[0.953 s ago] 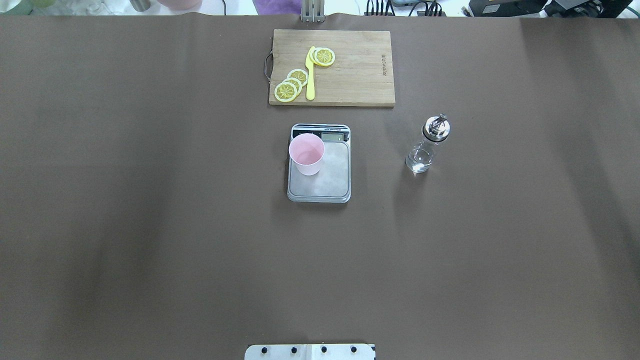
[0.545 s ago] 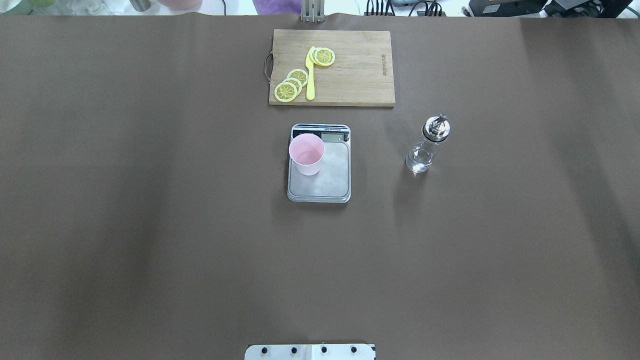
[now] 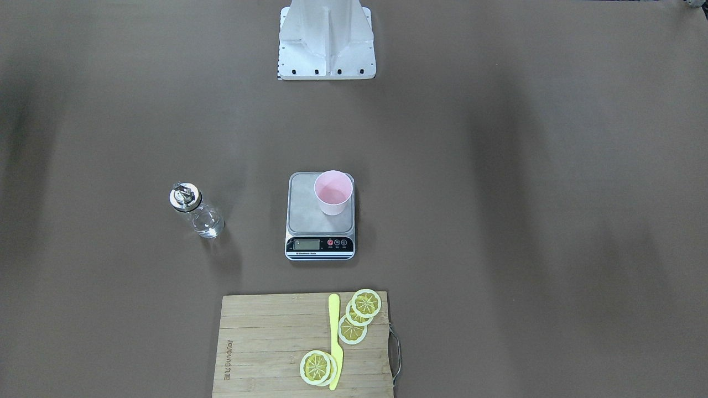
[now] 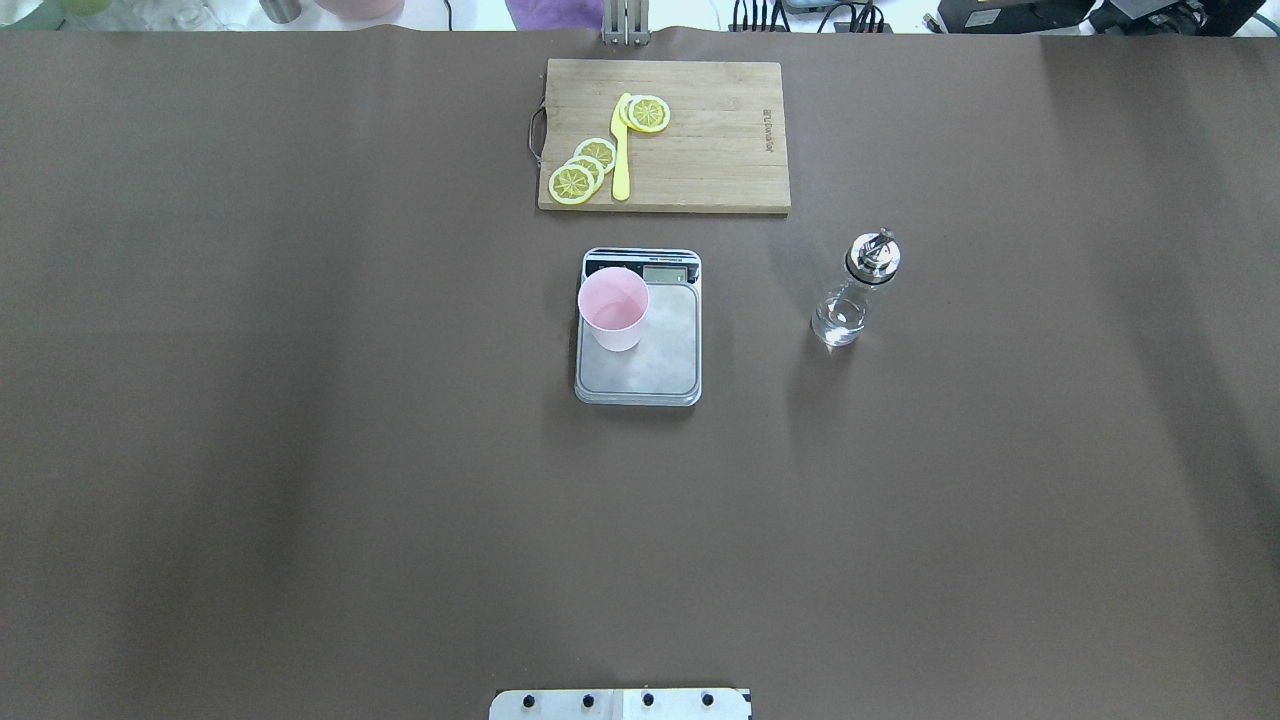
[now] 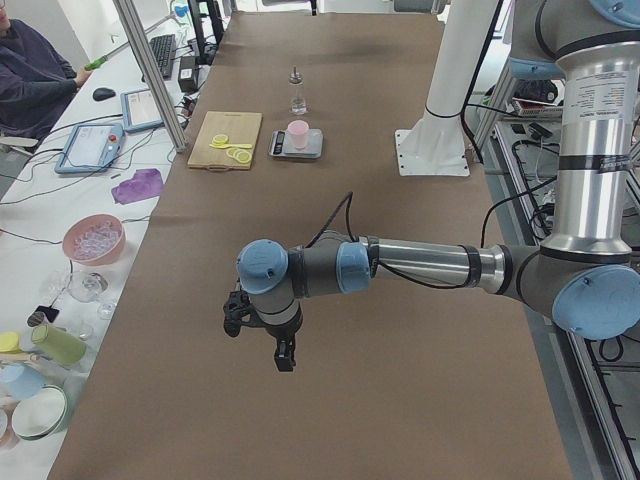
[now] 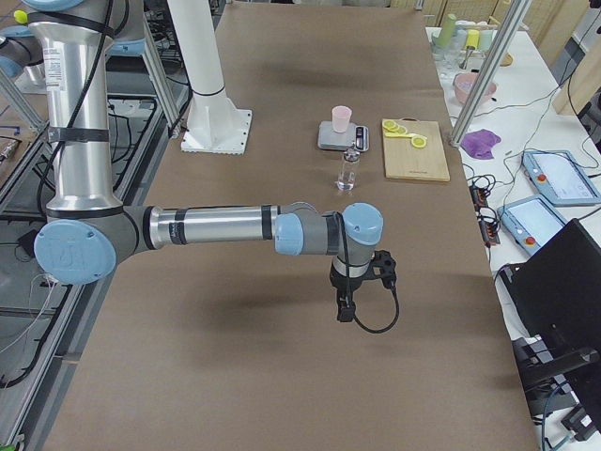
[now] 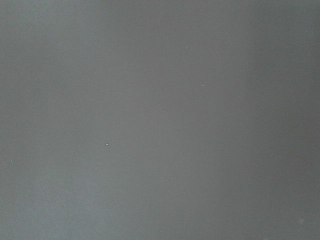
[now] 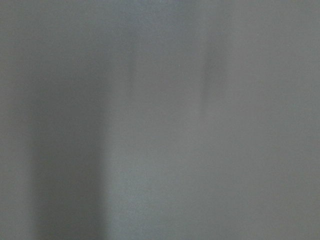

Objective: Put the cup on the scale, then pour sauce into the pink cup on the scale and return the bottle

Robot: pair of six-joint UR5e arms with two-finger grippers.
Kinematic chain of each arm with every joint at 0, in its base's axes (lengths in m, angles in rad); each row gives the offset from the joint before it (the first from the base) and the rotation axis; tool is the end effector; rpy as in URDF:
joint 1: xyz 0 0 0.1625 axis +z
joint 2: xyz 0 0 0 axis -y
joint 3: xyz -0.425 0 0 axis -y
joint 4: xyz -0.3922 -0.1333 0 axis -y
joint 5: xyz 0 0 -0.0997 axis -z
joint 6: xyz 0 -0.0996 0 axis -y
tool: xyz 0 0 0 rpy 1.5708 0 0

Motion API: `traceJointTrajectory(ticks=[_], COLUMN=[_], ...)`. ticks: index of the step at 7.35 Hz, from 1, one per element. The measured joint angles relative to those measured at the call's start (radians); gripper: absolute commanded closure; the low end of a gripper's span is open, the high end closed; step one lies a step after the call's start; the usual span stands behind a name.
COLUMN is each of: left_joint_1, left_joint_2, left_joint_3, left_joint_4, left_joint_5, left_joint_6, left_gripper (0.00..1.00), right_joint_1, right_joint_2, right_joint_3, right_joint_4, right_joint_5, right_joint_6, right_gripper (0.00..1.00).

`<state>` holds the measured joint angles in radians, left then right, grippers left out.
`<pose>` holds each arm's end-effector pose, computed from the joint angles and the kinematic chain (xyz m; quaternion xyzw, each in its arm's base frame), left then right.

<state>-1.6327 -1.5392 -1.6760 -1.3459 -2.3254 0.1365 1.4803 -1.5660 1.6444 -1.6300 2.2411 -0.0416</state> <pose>-0.0937 -0.4604 0.6452 -0.0335 0.3725 0.0067 0.9274 0.0265 -0.4986 0.6329 0.0010 -0.3290 -0.0655 0.9420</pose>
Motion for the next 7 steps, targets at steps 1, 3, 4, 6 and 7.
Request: traceJointTrajectory(ticks=[1,3,4,6,7], left_joint_1=[0.0,0.001,0.001,0.001,0.001], left_joint_2=[0.008,0.014,0.014,0.014,0.014], left_joint_3=[-0.001,-0.001,-0.001,0.001,0.003], left_joint_4=[-0.001,-0.003,-0.004,-0.015,-0.03], left_joint_5=[0.0,-0.001,-0.001,-0.002,-0.002], left_joint_6=[0.0,0.001,0.001,0.001,0.001], left_gripper=[0.02,0.02,0.02,0.02,0.02], right_joint_1=[-0.002,-0.003,-0.003,-0.004,-0.005], right_joint_2=[0.001,0.001,0.001,0.001,0.001], right_joint_3=[0.0,0.001,0.005,0.009,0.011], right_joint_4=[0.001,0.001,0.001,0.001,0.001], right_joint_5=[-0.001,-0.004,-0.003,-0.001,-0.001], right_joint_6=[0.0,0.002,0.002,0.002,0.001], right_gripper=[0.0,0.0,0.0,0.0,0.0])
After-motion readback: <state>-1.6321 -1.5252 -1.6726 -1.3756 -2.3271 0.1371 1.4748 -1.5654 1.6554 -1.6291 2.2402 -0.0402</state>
